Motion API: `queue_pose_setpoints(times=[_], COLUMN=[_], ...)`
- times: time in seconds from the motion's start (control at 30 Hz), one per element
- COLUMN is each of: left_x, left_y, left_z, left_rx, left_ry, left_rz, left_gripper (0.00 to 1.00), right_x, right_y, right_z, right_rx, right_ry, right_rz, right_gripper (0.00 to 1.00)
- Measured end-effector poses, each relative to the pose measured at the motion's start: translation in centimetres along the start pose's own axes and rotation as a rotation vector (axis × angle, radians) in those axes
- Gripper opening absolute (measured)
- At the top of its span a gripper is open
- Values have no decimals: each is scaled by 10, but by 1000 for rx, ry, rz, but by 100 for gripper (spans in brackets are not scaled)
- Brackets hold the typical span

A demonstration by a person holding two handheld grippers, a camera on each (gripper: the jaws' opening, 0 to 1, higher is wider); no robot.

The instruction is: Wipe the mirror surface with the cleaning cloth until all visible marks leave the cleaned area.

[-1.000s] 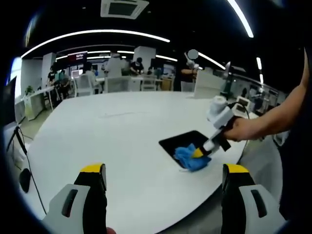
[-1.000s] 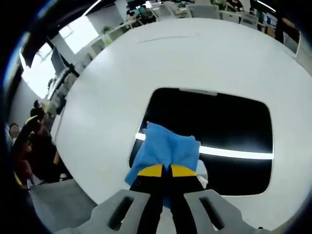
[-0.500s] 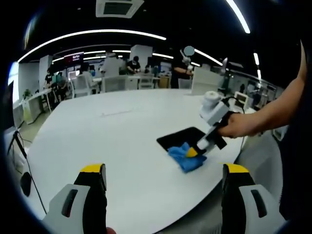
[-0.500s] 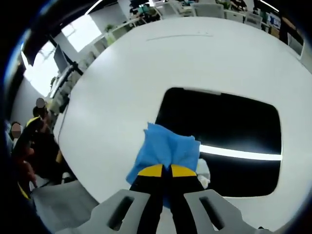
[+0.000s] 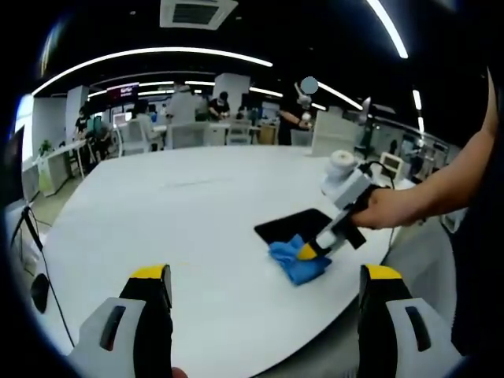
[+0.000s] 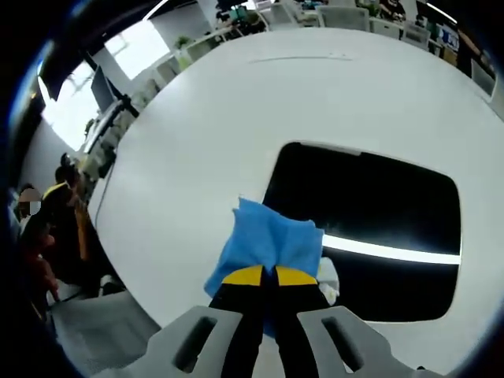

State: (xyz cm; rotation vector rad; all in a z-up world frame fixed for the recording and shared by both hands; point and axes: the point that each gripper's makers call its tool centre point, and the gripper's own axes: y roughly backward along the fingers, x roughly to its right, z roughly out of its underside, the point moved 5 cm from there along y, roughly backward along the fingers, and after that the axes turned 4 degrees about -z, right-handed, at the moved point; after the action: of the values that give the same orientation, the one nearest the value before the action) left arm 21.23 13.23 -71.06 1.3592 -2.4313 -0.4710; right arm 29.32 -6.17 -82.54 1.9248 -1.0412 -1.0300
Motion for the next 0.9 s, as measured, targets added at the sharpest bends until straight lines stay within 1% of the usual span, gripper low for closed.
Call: queue_pose_setpoints(times=[0.2,0.27,0.3,0.33,0.4,0.47,0.5,0.57,0.63,0.67,0.77,0.83,0.9], left_x=[1,2,2,3,3,4,4,4,4,5,5,5,6], left_y=[-1,-2,-2,-3,-3,-3,-3,-2,-2,-1,-1,-2,-2], left_z=[2,1,1,1,1,2,2,3,4,4,7,7,6], left_rx=[-3,-3,-4,-4,-4,-5,-6,-7,-9,-11,-18,-21,-21], left_ry=[4,3,3,3,2,3,3,4,4,4,1,2,2], left_rz=[2,4,5,5,6,6,6,6,4,4,6,9,10], left_gripper=[99,99,99,99,99,99,99,99,99,99,99,99,99], right_x=[0,-1,-1,-2,-1,-1,0,4,6,5,10,10,9], right_y=[-1,0,1,0,0,0,1,-1,-1,-1,-4,-5,-5], right_z=[1,1,0,1,0,-1,-2,-6,-8,-8,-13,-15,-17], right_rx=[9,2,-1,0,-1,-3,0,10,8,-5,4,1,3], right_ry=[52,111,160,125,102,50,43,59,49,0,22,11,20], right_rz=[7,4,4,9,17,13,11,23,22,7,13,10,11], right_gripper=[0,0,0,0,0,0,0,0,0,0,0,0,0])
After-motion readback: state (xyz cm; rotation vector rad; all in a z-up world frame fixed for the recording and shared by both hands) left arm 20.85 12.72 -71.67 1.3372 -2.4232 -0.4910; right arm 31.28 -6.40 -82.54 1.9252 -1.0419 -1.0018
